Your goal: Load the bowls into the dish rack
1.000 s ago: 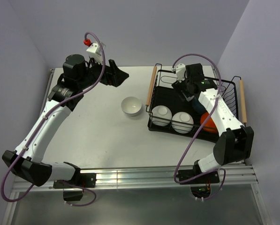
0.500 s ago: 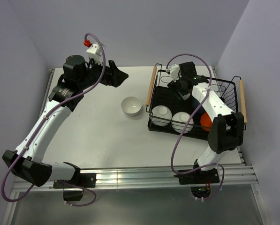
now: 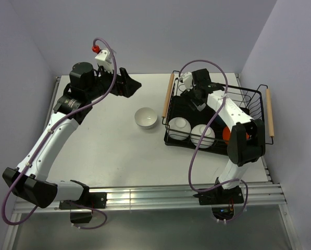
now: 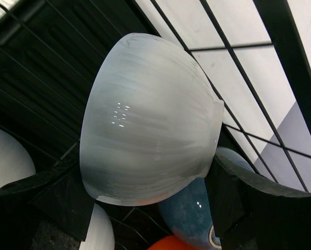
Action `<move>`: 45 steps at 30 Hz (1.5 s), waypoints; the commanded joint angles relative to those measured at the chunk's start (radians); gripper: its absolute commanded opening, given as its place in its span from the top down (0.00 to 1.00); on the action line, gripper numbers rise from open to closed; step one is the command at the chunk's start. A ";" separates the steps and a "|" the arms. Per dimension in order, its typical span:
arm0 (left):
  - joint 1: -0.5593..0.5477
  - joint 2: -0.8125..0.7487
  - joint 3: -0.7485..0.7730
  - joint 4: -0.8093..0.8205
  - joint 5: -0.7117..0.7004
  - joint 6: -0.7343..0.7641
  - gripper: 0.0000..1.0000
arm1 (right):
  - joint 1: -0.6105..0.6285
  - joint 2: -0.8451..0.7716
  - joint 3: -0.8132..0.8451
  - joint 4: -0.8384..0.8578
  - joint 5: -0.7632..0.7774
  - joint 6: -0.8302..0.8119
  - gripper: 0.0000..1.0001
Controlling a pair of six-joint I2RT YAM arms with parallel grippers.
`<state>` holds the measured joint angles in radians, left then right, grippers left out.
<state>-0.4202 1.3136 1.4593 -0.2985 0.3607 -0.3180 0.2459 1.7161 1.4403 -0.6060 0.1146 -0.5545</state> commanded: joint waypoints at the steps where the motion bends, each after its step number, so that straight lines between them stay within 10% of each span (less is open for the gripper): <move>1: 0.006 -0.031 0.004 0.030 0.006 0.013 0.05 | 0.019 0.022 0.077 0.066 0.031 0.021 1.00; 10: 0.017 -0.048 -0.014 0.029 0.006 0.013 0.05 | 0.053 0.071 0.104 0.028 0.027 0.073 0.87; 20: 0.027 -0.051 -0.020 0.022 0.014 0.011 0.04 | 0.059 0.076 0.132 -0.028 -0.024 0.107 0.22; 26: 0.032 -0.051 -0.025 0.024 0.017 0.007 0.05 | 0.064 0.068 0.129 -0.051 -0.056 0.113 0.02; 45: 0.043 -0.053 -0.030 0.016 0.020 0.007 0.04 | 0.078 0.057 0.186 -0.135 -0.177 0.168 0.00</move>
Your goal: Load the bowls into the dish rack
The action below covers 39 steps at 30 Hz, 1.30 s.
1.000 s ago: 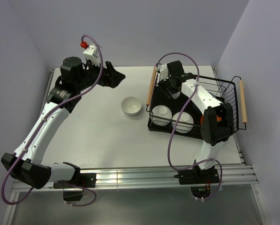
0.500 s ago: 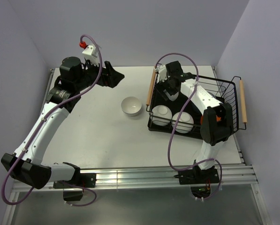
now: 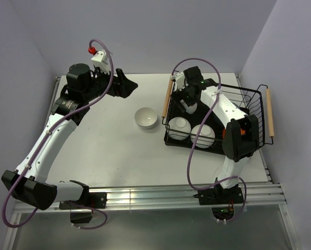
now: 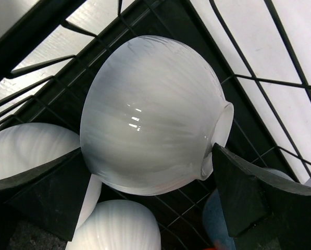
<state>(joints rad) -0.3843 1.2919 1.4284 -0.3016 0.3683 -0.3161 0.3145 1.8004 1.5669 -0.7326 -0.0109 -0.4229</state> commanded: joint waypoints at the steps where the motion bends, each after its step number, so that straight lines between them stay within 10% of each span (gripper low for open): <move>1: 0.007 -0.034 0.001 0.019 0.012 0.005 0.04 | 0.009 -0.024 0.062 -0.014 -0.057 0.041 0.00; 29: 0.021 -0.034 -0.006 0.025 0.008 -0.020 0.05 | -0.017 -0.081 0.130 -0.013 -0.118 0.162 0.01; 39: 0.021 -0.025 -0.049 0.009 -0.066 0.012 0.12 | -0.172 -0.090 0.131 -0.083 -0.224 0.254 0.38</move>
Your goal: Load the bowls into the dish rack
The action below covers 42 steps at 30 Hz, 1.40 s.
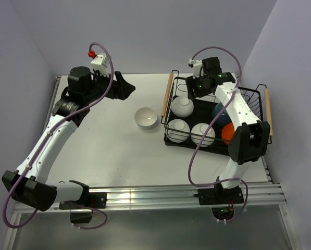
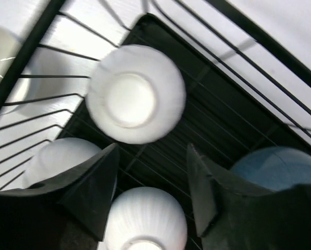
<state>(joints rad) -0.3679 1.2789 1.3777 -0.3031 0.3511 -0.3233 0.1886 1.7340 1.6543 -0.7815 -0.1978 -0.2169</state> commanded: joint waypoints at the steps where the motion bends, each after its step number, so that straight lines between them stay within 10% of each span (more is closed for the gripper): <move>1: 0.006 -0.004 0.003 0.004 -0.060 0.021 0.12 | -0.052 -0.016 0.045 -0.045 -0.028 0.053 0.39; 26: 0.009 0.353 -0.135 0.144 -0.057 -0.083 0.17 | -0.008 0.210 0.013 -0.025 0.175 0.077 0.48; 42: 0.006 0.531 -0.115 0.194 -0.083 -0.128 0.21 | -0.029 0.065 -0.054 -0.047 0.325 0.013 0.46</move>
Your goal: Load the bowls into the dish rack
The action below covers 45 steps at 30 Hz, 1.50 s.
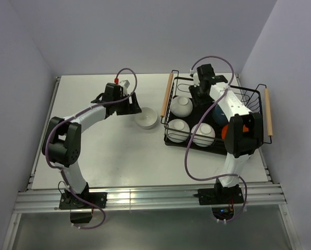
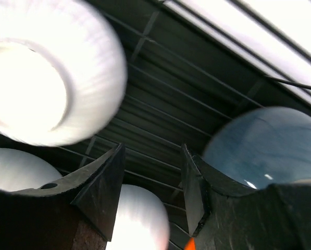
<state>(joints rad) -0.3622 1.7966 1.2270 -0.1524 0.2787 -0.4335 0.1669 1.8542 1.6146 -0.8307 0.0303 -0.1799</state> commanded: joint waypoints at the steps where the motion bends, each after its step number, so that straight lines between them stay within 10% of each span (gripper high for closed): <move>1: -0.001 0.026 0.034 0.043 -0.010 -0.017 0.21 | -0.013 -0.050 -0.021 0.004 0.111 -0.036 0.46; 21: -0.030 0.150 0.069 0.053 -0.007 -0.060 0.33 | -0.095 -0.095 -0.139 0.113 0.323 -0.205 0.49; 30: -0.034 0.179 0.089 0.047 -0.027 -0.070 0.57 | -0.096 -0.112 -0.108 0.088 0.292 -0.204 0.44; 37: -0.034 0.161 0.091 0.054 -0.007 -0.077 1.00 | -0.096 -0.131 -0.071 0.039 0.214 -0.194 0.38; 45: -0.031 0.070 0.066 0.074 0.001 -0.093 1.00 | -0.102 -0.211 0.025 -0.013 0.053 -0.147 0.20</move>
<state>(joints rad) -0.3923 1.9686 1.2778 -0.1398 0.2539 -0.4992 0.0765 1.7344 1.5597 -0.8215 0.1646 -0.3584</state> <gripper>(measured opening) 0.080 0.789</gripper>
